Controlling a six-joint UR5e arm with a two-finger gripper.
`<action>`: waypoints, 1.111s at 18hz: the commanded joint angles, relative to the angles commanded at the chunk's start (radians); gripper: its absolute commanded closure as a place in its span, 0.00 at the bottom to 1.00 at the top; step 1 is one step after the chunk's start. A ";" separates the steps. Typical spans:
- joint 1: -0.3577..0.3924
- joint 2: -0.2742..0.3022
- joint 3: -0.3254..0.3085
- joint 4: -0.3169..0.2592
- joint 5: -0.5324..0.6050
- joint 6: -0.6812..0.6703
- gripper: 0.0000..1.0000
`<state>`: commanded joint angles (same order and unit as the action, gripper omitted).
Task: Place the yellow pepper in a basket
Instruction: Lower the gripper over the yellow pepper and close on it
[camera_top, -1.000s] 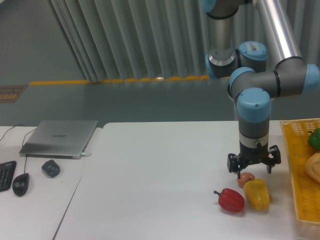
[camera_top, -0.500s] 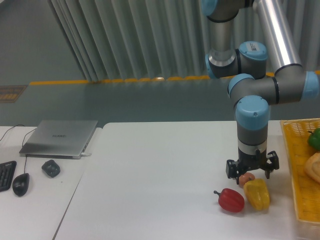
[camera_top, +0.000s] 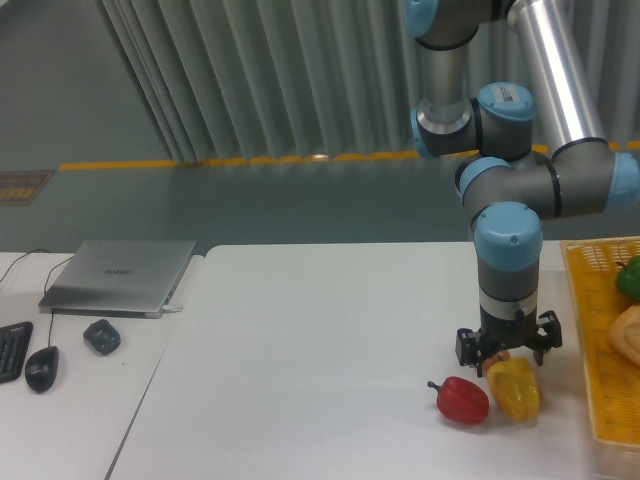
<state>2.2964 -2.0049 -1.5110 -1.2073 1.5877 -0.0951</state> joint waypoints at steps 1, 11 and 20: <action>0.000 -0.005 0.000 0.000 0.000 0.002 0.00; 0.000 -0.026 0.000 0.022 0.037 0.002 0.00; -0.002 -0.040 0.000 0.023 0.038 0.002 0.12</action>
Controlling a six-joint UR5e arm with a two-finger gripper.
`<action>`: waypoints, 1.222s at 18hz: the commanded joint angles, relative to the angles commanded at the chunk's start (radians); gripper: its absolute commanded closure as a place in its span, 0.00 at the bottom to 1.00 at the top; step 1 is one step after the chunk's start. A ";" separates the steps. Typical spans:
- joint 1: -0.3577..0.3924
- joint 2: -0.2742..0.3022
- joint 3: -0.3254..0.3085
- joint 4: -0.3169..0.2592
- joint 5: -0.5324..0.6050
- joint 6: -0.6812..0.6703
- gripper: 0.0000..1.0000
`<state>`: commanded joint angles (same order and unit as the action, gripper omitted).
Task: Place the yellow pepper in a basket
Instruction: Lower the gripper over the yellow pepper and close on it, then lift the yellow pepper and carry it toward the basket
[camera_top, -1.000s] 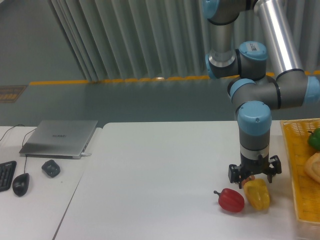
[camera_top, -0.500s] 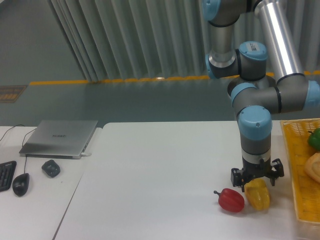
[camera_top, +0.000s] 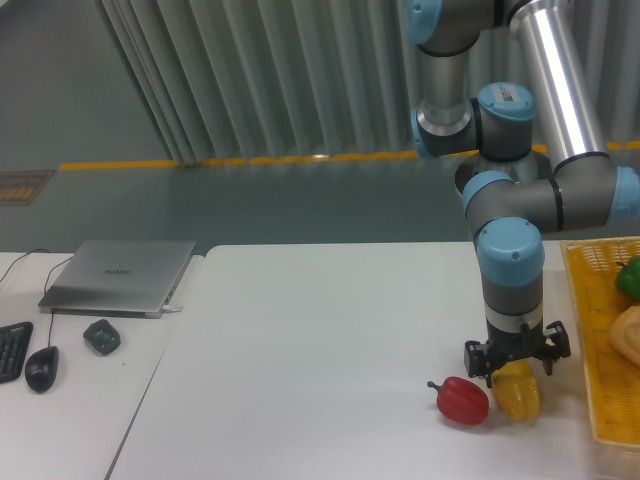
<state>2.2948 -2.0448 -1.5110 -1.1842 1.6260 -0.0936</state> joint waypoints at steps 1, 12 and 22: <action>-0.002 0.002 0.000 0.000 0.000 0.002 0.17; 0.000 0.063 0.017 -0.018 0.000 0.003 0.51; 0.050 0.164 0.040 -0.182 0.034 0.337 0.50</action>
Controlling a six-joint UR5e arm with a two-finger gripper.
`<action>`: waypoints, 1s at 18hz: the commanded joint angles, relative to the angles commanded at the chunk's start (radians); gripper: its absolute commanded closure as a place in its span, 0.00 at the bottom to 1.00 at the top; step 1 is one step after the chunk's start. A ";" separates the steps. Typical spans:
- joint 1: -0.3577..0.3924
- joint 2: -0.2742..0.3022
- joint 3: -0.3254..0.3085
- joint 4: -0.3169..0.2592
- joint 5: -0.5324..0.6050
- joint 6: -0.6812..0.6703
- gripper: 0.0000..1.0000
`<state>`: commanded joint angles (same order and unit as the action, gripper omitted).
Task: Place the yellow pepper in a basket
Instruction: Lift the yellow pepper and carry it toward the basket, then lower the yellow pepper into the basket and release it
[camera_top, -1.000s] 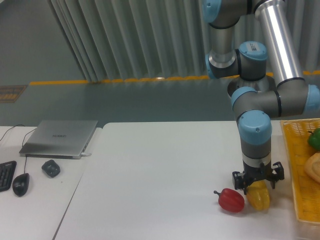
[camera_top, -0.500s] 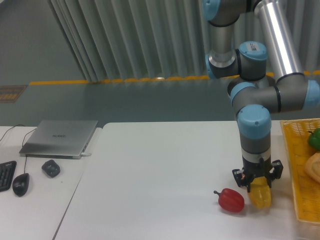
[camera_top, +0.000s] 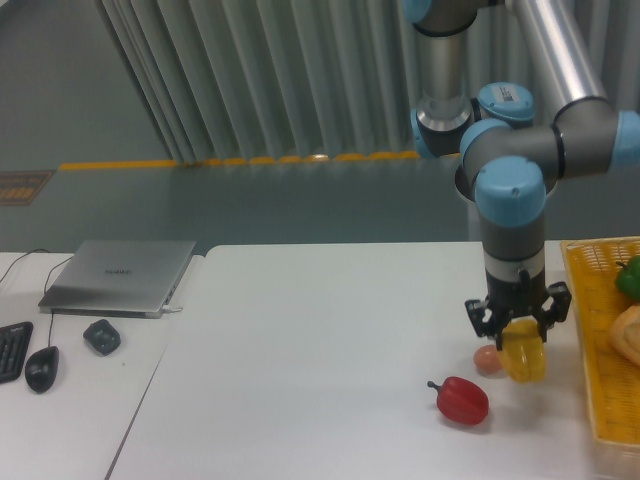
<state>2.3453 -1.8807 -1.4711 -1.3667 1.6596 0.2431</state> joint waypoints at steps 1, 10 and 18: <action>0.014 0.006 0.000 0.000 0.015 0.075 0.50; 0.124 -0.001 0.021 0.023 0.094 0.483 0.50; 0.158 -0.047 0.021 0.143 0.095 0.504 0.36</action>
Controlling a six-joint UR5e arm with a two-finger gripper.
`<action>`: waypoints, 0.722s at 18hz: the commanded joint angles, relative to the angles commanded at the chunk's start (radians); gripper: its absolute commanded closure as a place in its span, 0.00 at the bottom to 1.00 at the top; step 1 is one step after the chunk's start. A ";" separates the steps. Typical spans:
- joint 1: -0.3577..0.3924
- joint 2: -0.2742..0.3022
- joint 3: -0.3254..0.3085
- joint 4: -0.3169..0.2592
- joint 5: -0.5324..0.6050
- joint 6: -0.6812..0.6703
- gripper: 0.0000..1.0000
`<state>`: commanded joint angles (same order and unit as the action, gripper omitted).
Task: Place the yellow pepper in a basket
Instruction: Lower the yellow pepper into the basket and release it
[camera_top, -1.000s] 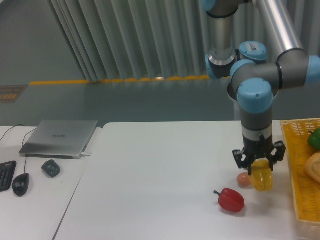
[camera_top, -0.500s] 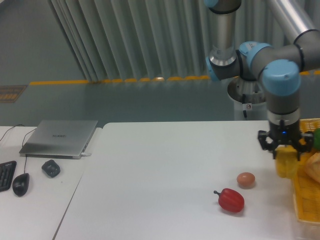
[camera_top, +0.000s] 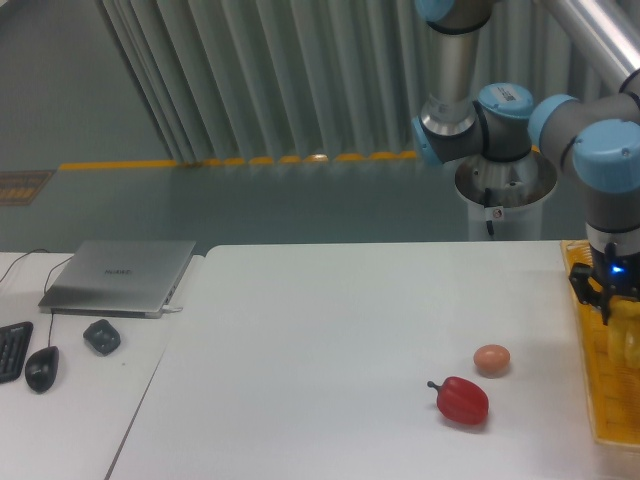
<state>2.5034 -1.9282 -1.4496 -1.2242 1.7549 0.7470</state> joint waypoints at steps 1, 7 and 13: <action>0.005 0.000 0.000 0.008 0.000 0.000 0.29; 0.006 -0.011 -0.014 0.031 0.000 -0.011 0.00; 0.000 0.027 -0.038 0.077 0.020 0.020 0.00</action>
<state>2.5035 -1.9007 -1.4880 -1.1474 1.7747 0.7668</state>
